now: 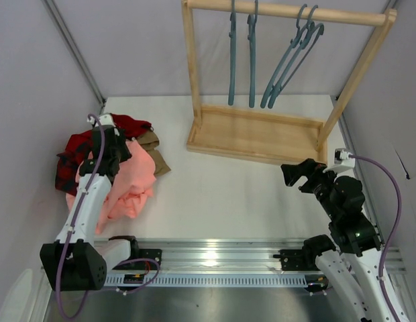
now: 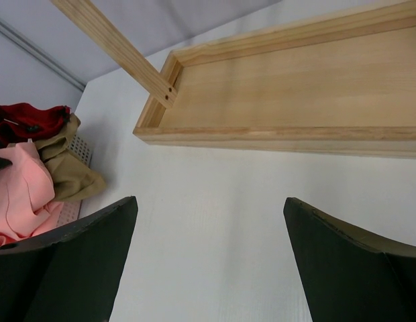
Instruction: Place the skirt on the hanger
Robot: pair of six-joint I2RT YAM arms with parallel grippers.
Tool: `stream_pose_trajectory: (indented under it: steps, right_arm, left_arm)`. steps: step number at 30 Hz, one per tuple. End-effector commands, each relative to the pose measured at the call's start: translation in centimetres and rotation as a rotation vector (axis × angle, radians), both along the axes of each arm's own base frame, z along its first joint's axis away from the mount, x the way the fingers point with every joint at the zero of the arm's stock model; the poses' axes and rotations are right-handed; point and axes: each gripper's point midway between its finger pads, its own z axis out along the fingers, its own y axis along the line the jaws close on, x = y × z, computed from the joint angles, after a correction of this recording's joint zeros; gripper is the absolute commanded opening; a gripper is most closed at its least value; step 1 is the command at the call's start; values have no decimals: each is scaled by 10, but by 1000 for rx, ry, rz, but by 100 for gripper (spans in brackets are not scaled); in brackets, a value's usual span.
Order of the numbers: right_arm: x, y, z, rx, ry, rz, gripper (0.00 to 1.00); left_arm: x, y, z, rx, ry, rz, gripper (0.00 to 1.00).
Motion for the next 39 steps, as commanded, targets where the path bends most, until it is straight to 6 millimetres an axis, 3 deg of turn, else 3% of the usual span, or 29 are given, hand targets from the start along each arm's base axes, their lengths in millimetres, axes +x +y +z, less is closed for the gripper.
stream_pose_trajectory:
  steps: [1, 3, 4, 8, 9, 12, 14, 16, 17, 19, 20, 21, 24, 26, 27, 29, 30, 35, 39]
  right_arm:
    - [-3, -10, 29, -2, -65, -44, 99]
    - [-4, -10, 30, -4, -70, -43, 99]
    - [-5, -10, 32, -1, -76, -40, 99]
    - [-7, -6, 33, 26, -67, -28, 99]
    - [-8, -6, 33, 38, -60, -27, 99]
    - [-10, -6, 35, 65, -51, -37, 99]
    - [-11, -12, 30, 93, -16, -81, 99]
    - [-12, -19, 34, 101, -11, -127, 100]
    - [-13, -21, 34, 104, -7, -136, 100]
    - [-17, -29, 36, 106, 4, -181, 99]
    - [-18, -32, 37, 117, 10, -199, 99]
    - [-19, -38, 34, 111, 27, -233, 99]
    - [-22, -44, 37, 112, 45, -267, 99]
    - [-23, -42, 37, 108, 52, -252, 99]
    - [-24, -39, 35, 106, 60, -234, 99]
    - [-25, -35, 33, 111, 72, -213, 99]
    - [-26, -32, 32, 113, 78, -195, 100]
    - [-24, -25, 26, 122, 79, -162, 99]
    - [-16, 13, 19, 143, 70, 39, 99]
  left_arm:
    - [3, -4, 16, -4, -82, -36, 33]
    - [-2, -5, 30, -8, -126, -36, 16]
    - [-4, -5, 37, -11, -144, -30, 0]
    - [-18, -7, 77, -19, -220, -35, 0]
    - [-23, -9, 110, -18, -291, -42, 0]
    - [-40, -22, 150, -41, -358, -97, 0]
    - [-52, -35, 192, -59, -441, -161, 0]
    - [-64, -47, 203, -78, -443, -218, 0]
    - [-75, -64, 236, -99, -508, -296, 0]
    - [-87, -81, 249, -125, -518, -370, 0]
    - [-99, -89, 278, -131, -585, -419, 0]
    - [-103, -93, 286, -137, -598, -442, 0]
    - [-123, -87, 341, -113, -706, -428, 0]
    - [-114, -83, 343, -98, -663, -404, 0]
    - [-132, -74, 379, -77, -756, -371, 0]
    - [-123, -65, 386, -59, -752, -317, 0]
    - [-129, -56, 402, -48, -799, -268, 0]
    - [-132, -45, 430, -41, -883, -205, 0]
    - [-149, -55, 470, -85, -1012, -257, 0]
